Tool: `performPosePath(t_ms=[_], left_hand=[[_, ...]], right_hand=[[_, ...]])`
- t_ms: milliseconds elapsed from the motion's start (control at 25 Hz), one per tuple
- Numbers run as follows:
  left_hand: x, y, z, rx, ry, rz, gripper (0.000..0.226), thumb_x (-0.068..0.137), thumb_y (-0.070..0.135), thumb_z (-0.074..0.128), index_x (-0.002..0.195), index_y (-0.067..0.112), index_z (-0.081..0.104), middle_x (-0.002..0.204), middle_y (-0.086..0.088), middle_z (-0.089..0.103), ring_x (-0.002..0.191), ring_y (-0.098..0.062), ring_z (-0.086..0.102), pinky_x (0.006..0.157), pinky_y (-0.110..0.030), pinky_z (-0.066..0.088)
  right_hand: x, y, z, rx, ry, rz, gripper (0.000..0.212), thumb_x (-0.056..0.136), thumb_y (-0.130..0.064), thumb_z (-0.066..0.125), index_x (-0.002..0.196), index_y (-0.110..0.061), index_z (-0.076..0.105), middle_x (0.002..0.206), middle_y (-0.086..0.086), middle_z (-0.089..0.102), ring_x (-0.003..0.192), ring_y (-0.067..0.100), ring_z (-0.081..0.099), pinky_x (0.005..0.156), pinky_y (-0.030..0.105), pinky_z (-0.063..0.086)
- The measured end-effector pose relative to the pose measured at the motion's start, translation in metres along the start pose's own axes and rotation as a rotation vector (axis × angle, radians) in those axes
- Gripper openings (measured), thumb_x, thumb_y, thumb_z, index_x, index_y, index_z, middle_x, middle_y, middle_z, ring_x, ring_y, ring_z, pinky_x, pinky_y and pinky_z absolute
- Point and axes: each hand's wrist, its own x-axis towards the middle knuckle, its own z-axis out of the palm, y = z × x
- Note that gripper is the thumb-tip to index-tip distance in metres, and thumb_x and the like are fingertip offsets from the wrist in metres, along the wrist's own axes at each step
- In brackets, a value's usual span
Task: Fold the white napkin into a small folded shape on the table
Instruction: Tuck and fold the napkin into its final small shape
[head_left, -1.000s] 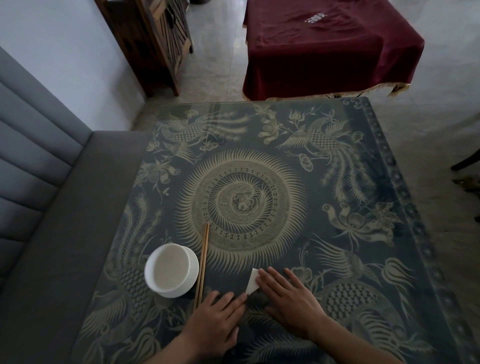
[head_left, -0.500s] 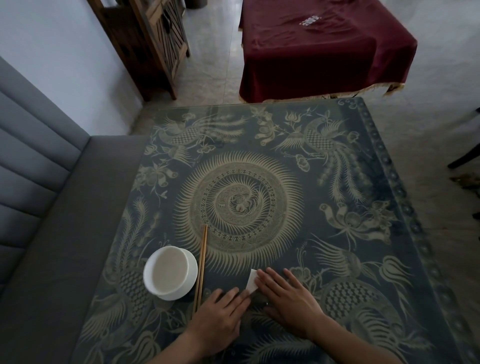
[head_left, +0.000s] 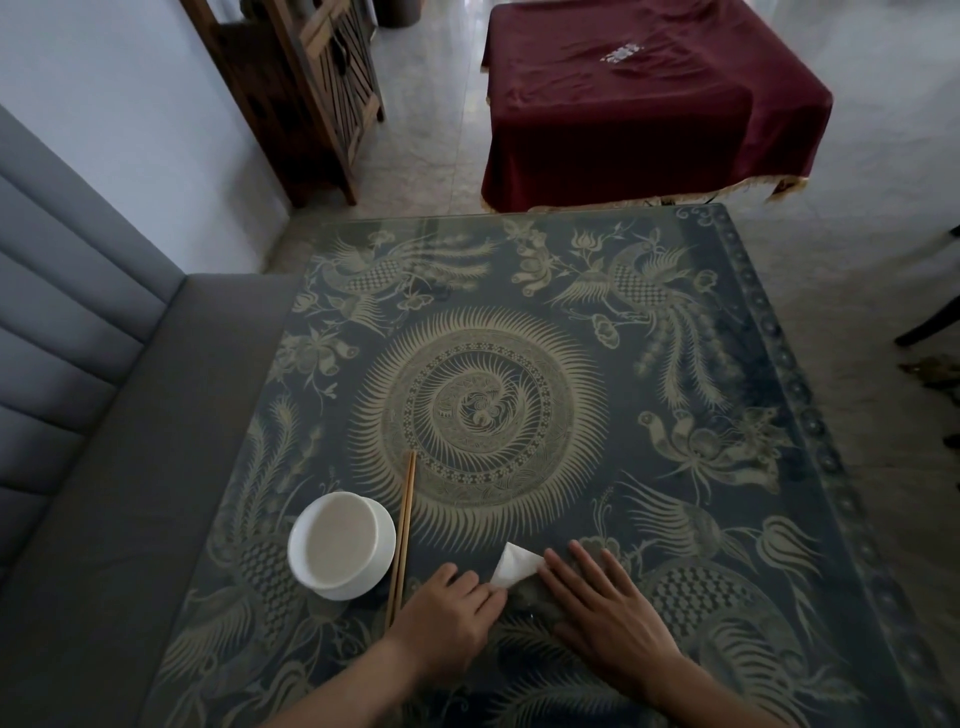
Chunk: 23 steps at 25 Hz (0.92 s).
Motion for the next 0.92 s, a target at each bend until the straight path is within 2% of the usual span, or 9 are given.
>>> performPosePath(t_ms=[120, 240, 320, 400, 480, 560, 680, 800, 920], left_hand=[[0.013, 0.001, -0.003, -0.049, -0.02, -0.069, 0.034, 0.081, 0.027, 0.057, 0.112, 0.016, 0.066, 0.081, 0.001, 0.064, 0.072, -0.021, 0.055, 0.066, -0.034, 0.045], [0.029, -0.003, -0.007, -0.166, -0.018, -0.216, 0.03, 0.085, 0.029, 0.057, 0.112, 0.02, 0.065, 0.087, 0.003, 0.064, 0.08, -0.019, 0.058, 0.068, -0.034, 0.048], [0.042, -0.007, -0.01, -0.282, -0.05, -0.407, 0.029, 0.088, 0.034, 0.058, 0.114, 0.023, 0.063, 0.099, 0.004, 0.062, 0.093, -0.018, 0.058, 0.079, -0.034, 0.047], [0.054, -0.013, -0.009, -0.367, -0.13, -0.563, 0.037, 0.091, 0.039, 0.06, 0.125, 0.026, 0.058, 0.114, 0.006, 0.056, 0.108, -0.017, 0.051, 0.09, -0.033, 0.041], [0.061, -0.019, -0.005, -0.356, -0.197, -0.586, 0.04, 0.09, 0.04, 0.064, 0.127, 0.027, 0.056, 0.119, 0.006, 0.051, 0.112, -0.017, 0.047, 0.091, -0.032, 0.037], [0.067, -0.022, -0.002, -0.358, -0.216, -0.602, 0.031, 0.086, 0.037, 0.067, 0.114, 0.025, 0.059, 0.115, 0.004, 0.049, 0.108, -0.018, 0.047, 0.086, -0.03, 0.039], [0.073, -0.022, -0.001, -0.394, -0.228, -0.656, 0.02, 0.084, 0.037, 0.068, 0.095, 0.024, 0.058, 0.108, 0.004, 0.047, 0.1, -0.017, 0.047, 0.081, -0.03, 0.04], [0.078, -0.022, -0.003, -0.426, -0.252, -0.667, 0.017, 0.084, 0.033, 0.066, 0.084, 0.027, 0.05, 0.103, 0.005, 0.049, 0.096, -0.018, 0.051, 0.081, -0.034, 0.041], [0.077, -0.022, -0.006, -0.463, -0.258, -0.643, 0.019, 0.083, 0.029, 0.064, 0.08, 0.028, 0.045, 0.089, 0.006, 0.053, 0.092, -0.022, 0.054, 0.073, -0.036, 0.036]], right_hand=[[-0.008, 0.006, 0.0, 0.02, 0.026, 0.063, 0.061, 0.1, -0.054, 0.027, 0.147, -0.017, 0.037, 0.155, 0.0, 0.031, 0.145, 0.025, 0.01, 0.109, 0.049, 0.016], [-0.005, 0.003, -0.005, 0.048, 0.047, 0.08, 0.061, 0.093, -0.053, 0.035, 0.14, -0.018, 0.049, 0.148, 0.0, 0.044, 0.14, 0.026, 0.032, 0.109, 0.047, 0.018], [0.002, 0.0, -0.012, 0.109, 0.083, 0.124, 0.056, 0.092, -0.049, 0.039, 0.135, -0.018, 0.056, 0.139, 0.0, 0.056, 0.128, 0.026, 0.05, 0.105, 0.045, 0.033], [0.014, -0.005, -0.021, 0.187, 0.114, 0.199, 0.051, 0.09, -0.044, 0.049, 0.133, -0.018, 0.056, 0.127, -0.001, 0.062, 0.115, 0.025, 0.059, 0.09, 0.041, 0.048], [0.028, -0.009, -0.029, 0.229, 0.1, 0.258, 0.051, 0.091, -0.045, 0.055, 0.136, -0.021, 0.052, 0.124, -0.004, 0.059, 0.111, 0.023, 0.056, 0.086, 0.039, 0.049], [0.041, -0.011, -0.033, 0.249, 0.076, 0.28, 0.046, 0.094, -0.048, 0.051, 0.135, -0.027, 0.051, 0.124, -0.007, 0.054, 0.112, 0.02, 0.05, 0.088, 0.036, 0.043], [0.058, -0.014, -0.035, 0.294, 0.056, 0.297, 0.034, 0.094, -0.05, 0.047, 0.121, -0.032, 0.057, 0.117, -0.008, 0.053, 0.11, 0.018, 0.046, 0.086, 0.033, 0.041], [0.071, -0.015, -0.034, 0.356, 0.034, 0.299, 0.032, 0.09, -0.05, 0.055, 0.114, -0.03, 0.058, 0.114, -0.006, 0.052, 0.109, 0.019, 0.045, 0.087, 0.034, 0.042], [0.079, -0.015, -0.031, 0.381, 0.023, 0.286, 0.026, 0.088, -0.047, 0.059, 0.105, -0.027, 0.057, 0.11, -0.005, 0.053, 0.106, 0.02, 0.046, 0.083, 0.035, 0.041]])
